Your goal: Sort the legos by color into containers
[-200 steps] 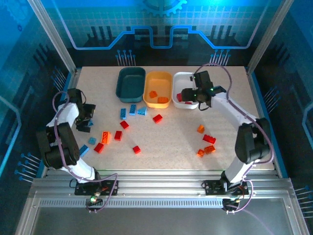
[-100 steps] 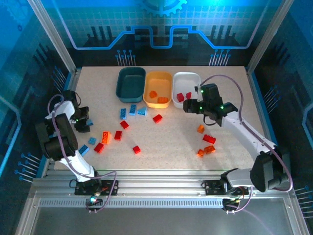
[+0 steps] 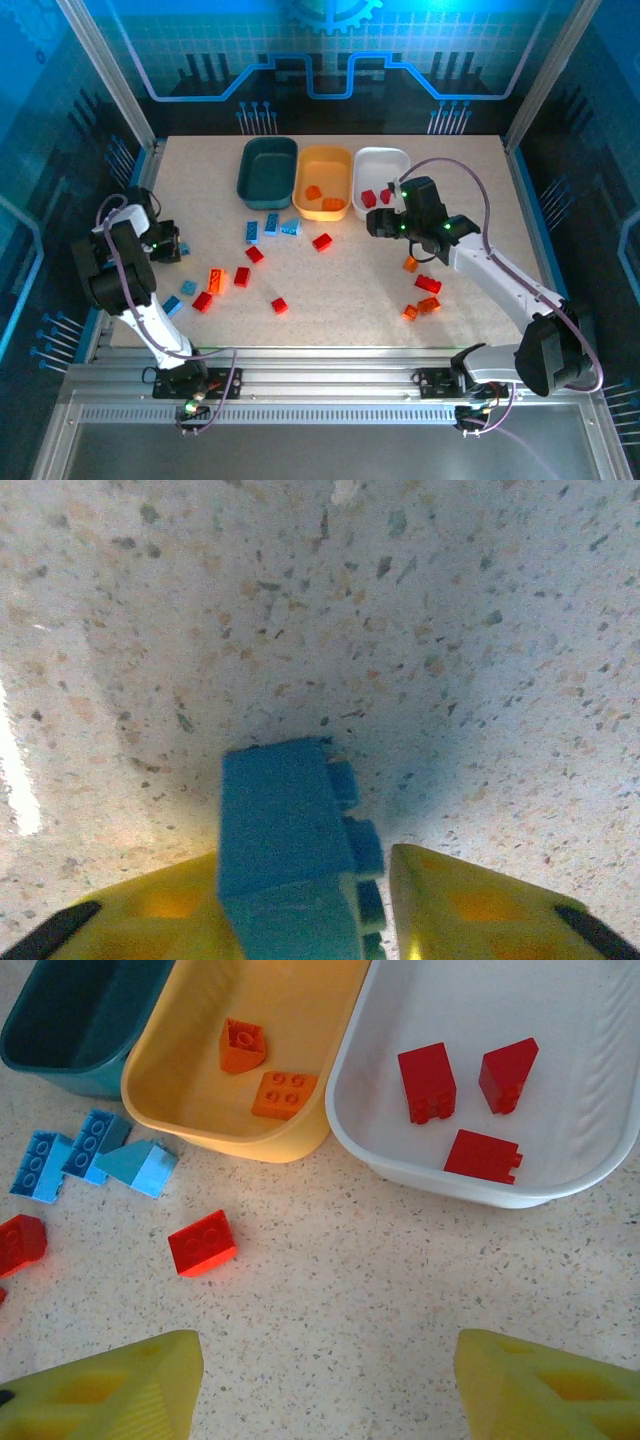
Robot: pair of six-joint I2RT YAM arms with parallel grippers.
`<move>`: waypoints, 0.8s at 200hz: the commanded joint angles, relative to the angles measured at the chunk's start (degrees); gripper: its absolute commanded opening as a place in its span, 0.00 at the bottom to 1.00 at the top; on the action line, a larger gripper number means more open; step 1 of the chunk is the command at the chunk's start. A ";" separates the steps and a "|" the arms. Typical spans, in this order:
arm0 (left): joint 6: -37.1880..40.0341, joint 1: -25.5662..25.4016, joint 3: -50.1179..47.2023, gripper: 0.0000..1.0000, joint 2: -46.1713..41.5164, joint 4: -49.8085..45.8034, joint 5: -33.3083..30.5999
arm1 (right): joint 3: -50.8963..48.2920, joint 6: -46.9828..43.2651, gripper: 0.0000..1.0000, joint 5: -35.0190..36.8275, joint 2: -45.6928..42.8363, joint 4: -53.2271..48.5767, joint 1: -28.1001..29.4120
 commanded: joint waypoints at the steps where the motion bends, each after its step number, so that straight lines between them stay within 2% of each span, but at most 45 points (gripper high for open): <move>1: 0.77 0.34 0.39 0.32 0.96 1.03 2.05 | -0.42 -0.37 0.68 1.03 -1.34 0.95 0.46; 12: 0.92 0.12 0.47 0.27 0.20 1.51 2.78 | -0.51 -0.35 0.68 1.20 -1.19 1.05 0.47; 27: 2.96 -1.15 1.62 0.26 -1.42 2.96 4.06 | -0.56 -0.40 0.68 1.63 -1.00 1.21 0.45; 75: 8.31 -13.16 11.87 0.14 -4.19 5.68 7.22 | -1.93 -0.40 0.67 3.38 -1.43 2.11 0.47; 94: 13.17 -18.69 19.37 0.15 -1.33 6.02 8.77 | -2.20 -0.25 0.67 3.01 -1.37 1.88 0.47; 115: 19.17 -23.76 27.83 0.13 3.00 3.97 6.81 | -2.39 -0.24 0.67 3.17 -1.67 1.17 0.47; 160: 24.95 -27.87 41.48 0.12 15.19 0.51 7.48 | -2.68 -0.81 0.67 4.09 -3.07 -0.21 0.47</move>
